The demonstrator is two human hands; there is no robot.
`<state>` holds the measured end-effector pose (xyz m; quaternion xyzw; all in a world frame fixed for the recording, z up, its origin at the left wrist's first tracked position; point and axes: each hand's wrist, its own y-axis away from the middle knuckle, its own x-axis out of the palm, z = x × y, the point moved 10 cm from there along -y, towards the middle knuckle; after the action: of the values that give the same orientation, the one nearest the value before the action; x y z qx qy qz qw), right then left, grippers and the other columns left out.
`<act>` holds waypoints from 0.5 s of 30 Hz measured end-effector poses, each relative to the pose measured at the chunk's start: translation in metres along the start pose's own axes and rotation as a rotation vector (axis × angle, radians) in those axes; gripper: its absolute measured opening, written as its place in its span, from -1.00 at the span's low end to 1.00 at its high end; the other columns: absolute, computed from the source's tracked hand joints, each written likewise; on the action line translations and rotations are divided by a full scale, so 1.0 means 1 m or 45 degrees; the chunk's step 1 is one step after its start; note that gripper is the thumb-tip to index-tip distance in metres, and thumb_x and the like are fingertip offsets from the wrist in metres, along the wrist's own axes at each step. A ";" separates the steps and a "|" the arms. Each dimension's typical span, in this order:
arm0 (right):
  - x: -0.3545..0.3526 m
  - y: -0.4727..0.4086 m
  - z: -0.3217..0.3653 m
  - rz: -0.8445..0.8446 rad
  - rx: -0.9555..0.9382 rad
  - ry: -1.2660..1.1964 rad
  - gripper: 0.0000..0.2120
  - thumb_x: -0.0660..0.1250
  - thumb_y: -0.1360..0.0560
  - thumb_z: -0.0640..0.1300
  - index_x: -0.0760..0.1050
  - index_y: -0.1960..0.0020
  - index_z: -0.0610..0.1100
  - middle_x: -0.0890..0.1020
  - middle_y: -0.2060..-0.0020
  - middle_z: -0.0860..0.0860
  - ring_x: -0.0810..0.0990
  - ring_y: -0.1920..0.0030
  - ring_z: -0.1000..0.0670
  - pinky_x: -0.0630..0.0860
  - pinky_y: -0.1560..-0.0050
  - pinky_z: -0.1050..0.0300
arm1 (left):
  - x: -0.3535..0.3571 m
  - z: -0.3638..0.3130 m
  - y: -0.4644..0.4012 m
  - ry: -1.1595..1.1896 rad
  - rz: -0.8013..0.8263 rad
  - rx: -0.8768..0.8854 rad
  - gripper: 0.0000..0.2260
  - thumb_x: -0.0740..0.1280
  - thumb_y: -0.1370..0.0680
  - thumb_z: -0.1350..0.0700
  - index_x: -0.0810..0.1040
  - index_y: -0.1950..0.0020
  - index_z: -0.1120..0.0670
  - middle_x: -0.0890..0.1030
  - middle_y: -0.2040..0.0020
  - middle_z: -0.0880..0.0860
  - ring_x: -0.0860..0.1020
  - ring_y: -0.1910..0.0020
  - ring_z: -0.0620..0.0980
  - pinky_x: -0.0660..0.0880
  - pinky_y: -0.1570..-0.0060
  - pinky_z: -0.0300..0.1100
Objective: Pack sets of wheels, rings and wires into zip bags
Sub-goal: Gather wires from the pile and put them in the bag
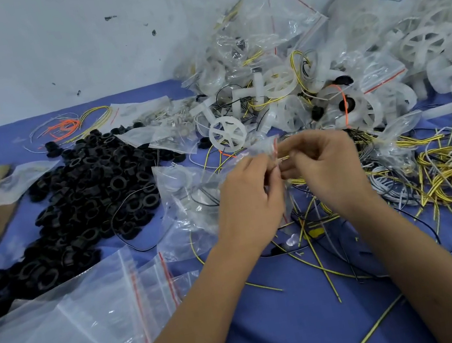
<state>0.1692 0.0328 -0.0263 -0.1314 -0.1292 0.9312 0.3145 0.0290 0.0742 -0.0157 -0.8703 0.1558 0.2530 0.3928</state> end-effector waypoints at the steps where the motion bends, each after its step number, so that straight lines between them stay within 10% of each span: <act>1: -0.011 -0.002 -0.001 -0.083 -0.005 0.051 -0.70 0.20 -0.56 -0.46 0.65 0.07 -0.20 0.72 0.22 -0.07 0.73 0.29 -0.01 0.65 0.28 0.17 | 0.002 0.007 0.000 -0.021 0.021 -0.052 -0.84 0.30 -0.60 0.15 0.46 0.18 0.06 0.50 0.22 -0.02 0.46 0.19 0.04 0.43 0.14 0.05; 8: -0.046 -0.008 0.005 -0.233 -0.215 0.953 -0.86 0.40 -0.56 -0.18 0.69 -0.07 -0.12 0.73 0.14 -0.04 0.62 0.23 -0.01 0.57 0.11 0.11 | -0.015 0.046 -0.001 -0.115 -0.078 -0.325 -0.79 0.29 -0.59 0.16 0.45 0.25 0.09 0.52 0.33 -0.01 0.48 0.28 0.06 0.40 0.21 0.02; 15: -0.030 -0.007 -0.005 -0.049 -0.079 1.207 -0.58 0.39 -0.53 0.23 0.63 -0.18 -0.08 0.59 -0.06 -0.08 0.56 -0.11 -0.13 0.54 -0.06 -0.03 | -0.021 0.053 -0.001 -0.150 -0.096 -0.362 -0.80 0.31 -0.58 0.15 0.50 0.24 0.12 0.55 0.34 0.00 0.50 0.30 0.06 0.46 0.19 0.06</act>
<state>0.1980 0.0201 -0.0241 -0.5487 -0.0015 0.7583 0.3521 -0.0046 0.1171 -0.0332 -0.9060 0.0625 0.3083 0.2833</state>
